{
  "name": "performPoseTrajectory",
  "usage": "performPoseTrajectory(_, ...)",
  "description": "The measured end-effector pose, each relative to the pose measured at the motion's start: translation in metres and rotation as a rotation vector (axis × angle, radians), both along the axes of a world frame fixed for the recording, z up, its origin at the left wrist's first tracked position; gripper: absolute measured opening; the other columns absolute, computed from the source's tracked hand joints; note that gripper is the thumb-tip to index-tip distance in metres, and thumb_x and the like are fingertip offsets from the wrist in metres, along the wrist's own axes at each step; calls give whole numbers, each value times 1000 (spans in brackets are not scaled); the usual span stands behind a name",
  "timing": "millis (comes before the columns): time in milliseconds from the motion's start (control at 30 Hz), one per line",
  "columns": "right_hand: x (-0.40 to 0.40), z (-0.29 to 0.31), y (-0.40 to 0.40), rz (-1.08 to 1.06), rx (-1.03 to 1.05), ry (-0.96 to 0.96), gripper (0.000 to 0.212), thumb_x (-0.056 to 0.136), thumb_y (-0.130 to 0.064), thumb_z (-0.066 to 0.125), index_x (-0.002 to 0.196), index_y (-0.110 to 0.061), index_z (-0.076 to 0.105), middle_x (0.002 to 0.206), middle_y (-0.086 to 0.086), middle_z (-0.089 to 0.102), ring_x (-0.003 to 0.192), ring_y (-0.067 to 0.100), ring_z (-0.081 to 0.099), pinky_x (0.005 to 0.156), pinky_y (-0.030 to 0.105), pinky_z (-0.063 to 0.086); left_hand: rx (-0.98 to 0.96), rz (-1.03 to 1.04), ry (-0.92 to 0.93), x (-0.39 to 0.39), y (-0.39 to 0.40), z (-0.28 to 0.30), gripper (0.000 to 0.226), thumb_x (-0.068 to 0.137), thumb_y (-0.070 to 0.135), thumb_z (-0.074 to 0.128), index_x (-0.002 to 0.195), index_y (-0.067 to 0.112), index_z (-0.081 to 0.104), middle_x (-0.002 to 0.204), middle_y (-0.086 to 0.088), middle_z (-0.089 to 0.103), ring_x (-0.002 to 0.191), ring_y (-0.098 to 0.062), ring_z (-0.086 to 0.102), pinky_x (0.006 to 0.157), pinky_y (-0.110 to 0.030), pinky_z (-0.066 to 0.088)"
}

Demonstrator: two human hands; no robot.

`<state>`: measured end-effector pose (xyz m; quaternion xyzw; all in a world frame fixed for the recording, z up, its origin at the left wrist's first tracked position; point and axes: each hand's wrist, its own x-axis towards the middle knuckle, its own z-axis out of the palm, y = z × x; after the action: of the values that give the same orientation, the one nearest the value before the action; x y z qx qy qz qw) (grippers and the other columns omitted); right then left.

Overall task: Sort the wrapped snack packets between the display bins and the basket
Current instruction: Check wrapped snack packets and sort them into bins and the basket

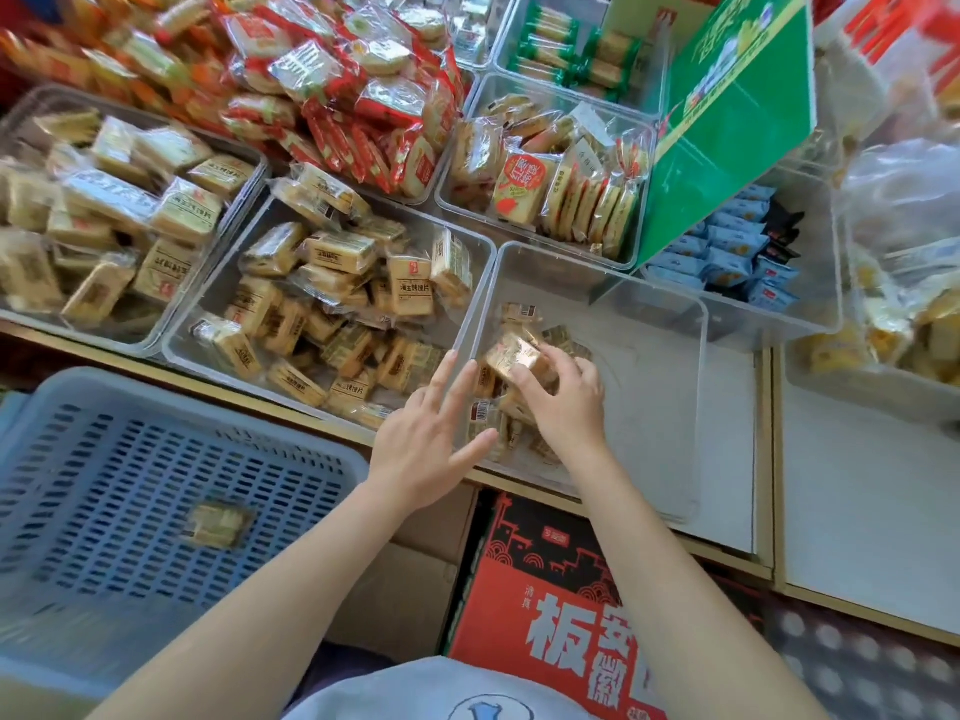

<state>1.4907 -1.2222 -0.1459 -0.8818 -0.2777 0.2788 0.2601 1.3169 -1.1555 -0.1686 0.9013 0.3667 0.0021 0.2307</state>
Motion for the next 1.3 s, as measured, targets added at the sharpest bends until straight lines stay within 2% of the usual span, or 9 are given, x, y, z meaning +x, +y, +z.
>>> performPoseTrajectory(100,-11,18,16,-12,88,-92,48,95,-49,60,136,-24,58,146,4,43,136,23,37,113,46,36,-149,61,-185,-15,10,10,82,93,76,24,162,35,13,171,11,-6,157,-9,-4,126,-42,20)
performPoseTrajectory(233,-54,28,64,125,183,3,28,98,-41,61,116,-21,64,124,-4,52,122,16,47,102,35,39,5,347,-312,-78,46,18,79,91,67,48,158,26,33,172,2,3,157,-13,-10,125,-35,-2)
performPoseTrajectory(400,-134,6,126,394,139,168,12,98,-36,62,100,-25,66,102,-6,65,98,14,59,81,27,44,67,581,-27,-163,106,11,110,88,73,54,164,17,-2,170,-3,-17,156,-20,-19,125,-38,-13)
performPoseTrajectory(633,-197,-9,185,514,41,308,60,93,-39,71,147,-34,46,141,1,40,126,14,42,98,28,38,13,526,17,-190,132,-19,119,79,88,35,162,18,-13,166,5,-28,149,-9,-33,124,-37,-14)
performPoseTrajectory(867,-209,-23,207,430,-38,324,53,77,-46,86,118,-37,52,131,2,36,114,21,46,94,34,46,75,493,-122,-197,133,-41,112,81,88,32,163,21,-8,169,5,-19,154,-11,-23,122,-27,-20)
performPoseTrajectory(1033,-214,-33,208,320,20,319,48,61,-69,77,94,-35,70,122,5,58,109,20,61,94,42,57,87,493,-124,-199,134,-44,113,81,91,27,161,21,-13,170,3,-16,156,-13,-19,124,-30,-16)
performPoseTrajectory(1133,-210,-27,207,185,144,346,38,70,-65,75,87,-32,72,115,7,65,103,18,65,90,39,59,75,491,-134,-199,133,-44,114,80,92,26,160,23,-16,170,4,-18,156,-13,-20,125,-34,-10)
performPoseTrajectory(1233,-208,-20,215,87,208,422,19,89,-45,73,94,-27,66,104,0,69,97,14,67,86,33,58,60,492,-130,-198,133,-43,115,79,93,25,161,23,-14,170,3,-17,155,-12,-21,126,-36,-7)
performPoseTrajectory(1300,-210,-20,224,25,176,511,35,93,-38,72,119,-20,58,110,-1,66,96,14,68,86,36,61,48,495,-121,-198,133,-42,117,78,94,25,162,21,-12,170,4,-18,154,-11,-23,125,-36,-8)
